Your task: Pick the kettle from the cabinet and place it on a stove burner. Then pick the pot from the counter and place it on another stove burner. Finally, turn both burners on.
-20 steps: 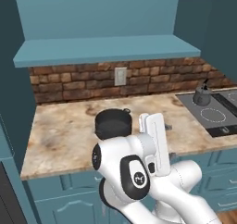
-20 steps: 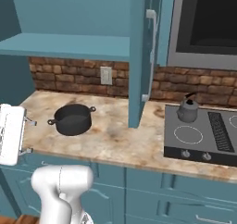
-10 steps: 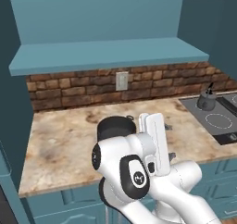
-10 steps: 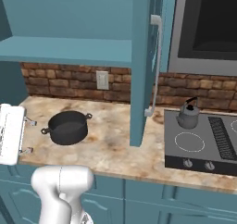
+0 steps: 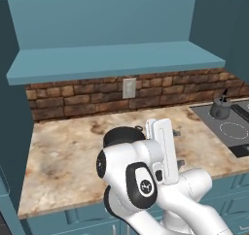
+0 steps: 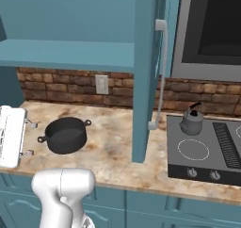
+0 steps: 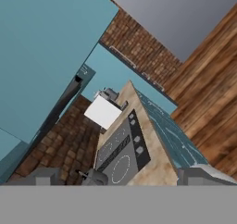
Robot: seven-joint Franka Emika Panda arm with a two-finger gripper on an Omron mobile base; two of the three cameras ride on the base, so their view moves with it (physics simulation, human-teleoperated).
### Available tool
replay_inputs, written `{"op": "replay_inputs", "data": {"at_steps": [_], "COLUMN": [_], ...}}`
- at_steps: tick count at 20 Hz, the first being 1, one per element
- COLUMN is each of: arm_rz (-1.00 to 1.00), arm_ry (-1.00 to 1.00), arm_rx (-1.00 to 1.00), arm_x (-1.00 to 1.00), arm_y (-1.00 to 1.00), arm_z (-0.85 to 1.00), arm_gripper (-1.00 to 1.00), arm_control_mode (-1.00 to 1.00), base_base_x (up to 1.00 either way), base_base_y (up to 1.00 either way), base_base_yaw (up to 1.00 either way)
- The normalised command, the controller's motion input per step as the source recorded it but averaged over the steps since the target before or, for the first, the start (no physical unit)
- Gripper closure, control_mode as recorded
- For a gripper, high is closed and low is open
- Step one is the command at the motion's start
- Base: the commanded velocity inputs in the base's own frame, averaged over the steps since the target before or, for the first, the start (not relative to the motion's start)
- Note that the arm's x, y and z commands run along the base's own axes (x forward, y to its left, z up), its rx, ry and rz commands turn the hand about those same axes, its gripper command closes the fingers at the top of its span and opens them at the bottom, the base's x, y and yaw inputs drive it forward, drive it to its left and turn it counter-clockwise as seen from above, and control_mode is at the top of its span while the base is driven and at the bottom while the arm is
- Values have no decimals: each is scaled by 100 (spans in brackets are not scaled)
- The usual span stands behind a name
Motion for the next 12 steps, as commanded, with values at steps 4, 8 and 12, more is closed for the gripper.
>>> {"op": "replay_inputs", "data": {"at_steps": [4, 8, 12], "arm_rz": [0, 0, 0], "arm_ry": [0, 0, 0], "arm_rx": [0, 0, 0], "arm_x": [0, 0, 4], "arm_y": [0, 0, 6], "arm_z": [0, 0, -3], "arm_gripper": [-100, -100, -100], "arm_control_mode": [100, 100, -100], "base_base_x": [46, 47, 10], "base_base_y": [39, 48, 12], "base_base_yaw": [-3, -4, -1]}}
